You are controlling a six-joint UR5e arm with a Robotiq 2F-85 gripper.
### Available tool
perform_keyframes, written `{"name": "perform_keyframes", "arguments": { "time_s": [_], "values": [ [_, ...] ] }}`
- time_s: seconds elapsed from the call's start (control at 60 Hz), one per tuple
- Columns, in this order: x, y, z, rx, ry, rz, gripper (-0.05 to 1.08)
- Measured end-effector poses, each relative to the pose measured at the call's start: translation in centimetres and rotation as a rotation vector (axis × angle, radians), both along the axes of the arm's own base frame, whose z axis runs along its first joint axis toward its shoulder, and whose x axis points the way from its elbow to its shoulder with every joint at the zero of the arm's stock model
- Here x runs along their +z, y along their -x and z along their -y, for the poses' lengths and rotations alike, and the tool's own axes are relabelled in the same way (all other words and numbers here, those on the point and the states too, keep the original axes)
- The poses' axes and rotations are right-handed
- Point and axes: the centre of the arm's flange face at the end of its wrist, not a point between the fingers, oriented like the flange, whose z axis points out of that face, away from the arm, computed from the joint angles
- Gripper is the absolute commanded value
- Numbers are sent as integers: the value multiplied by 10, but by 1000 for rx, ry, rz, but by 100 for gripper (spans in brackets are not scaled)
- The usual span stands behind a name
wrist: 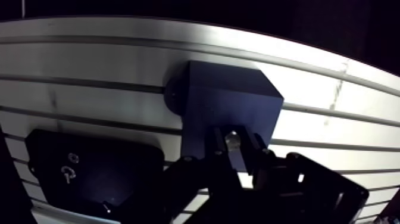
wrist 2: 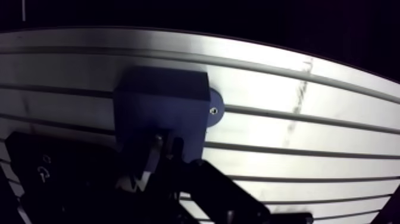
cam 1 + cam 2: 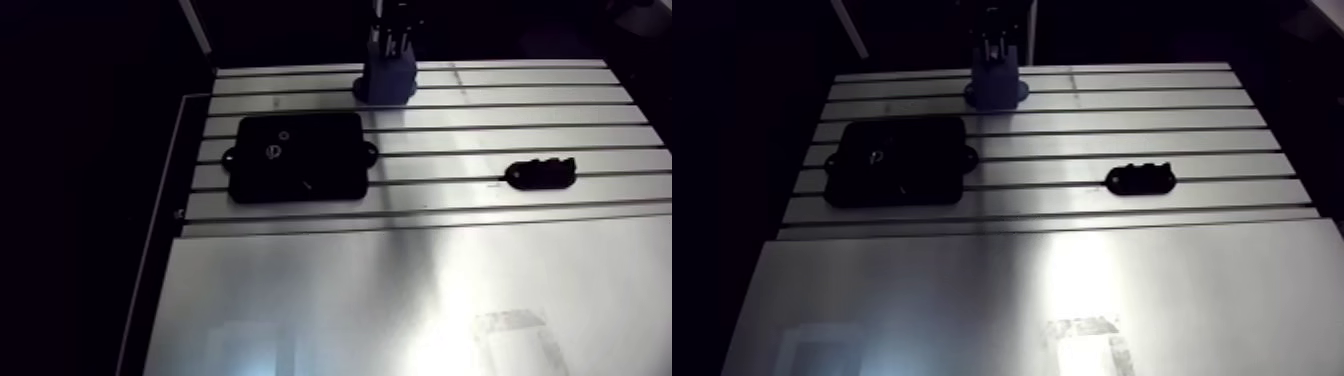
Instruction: Pick up the M10 bolt and insert it into the hex recess until seated.
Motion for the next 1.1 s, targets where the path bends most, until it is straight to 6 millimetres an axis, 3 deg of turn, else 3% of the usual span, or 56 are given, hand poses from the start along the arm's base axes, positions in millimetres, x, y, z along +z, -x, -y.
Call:
{"name": "perform_keyframes", "arguments": {
  "time_s": [1.1],
  "values": [
    [-1, -1, 1, 147, 21, 17, 71]
  ]
}}
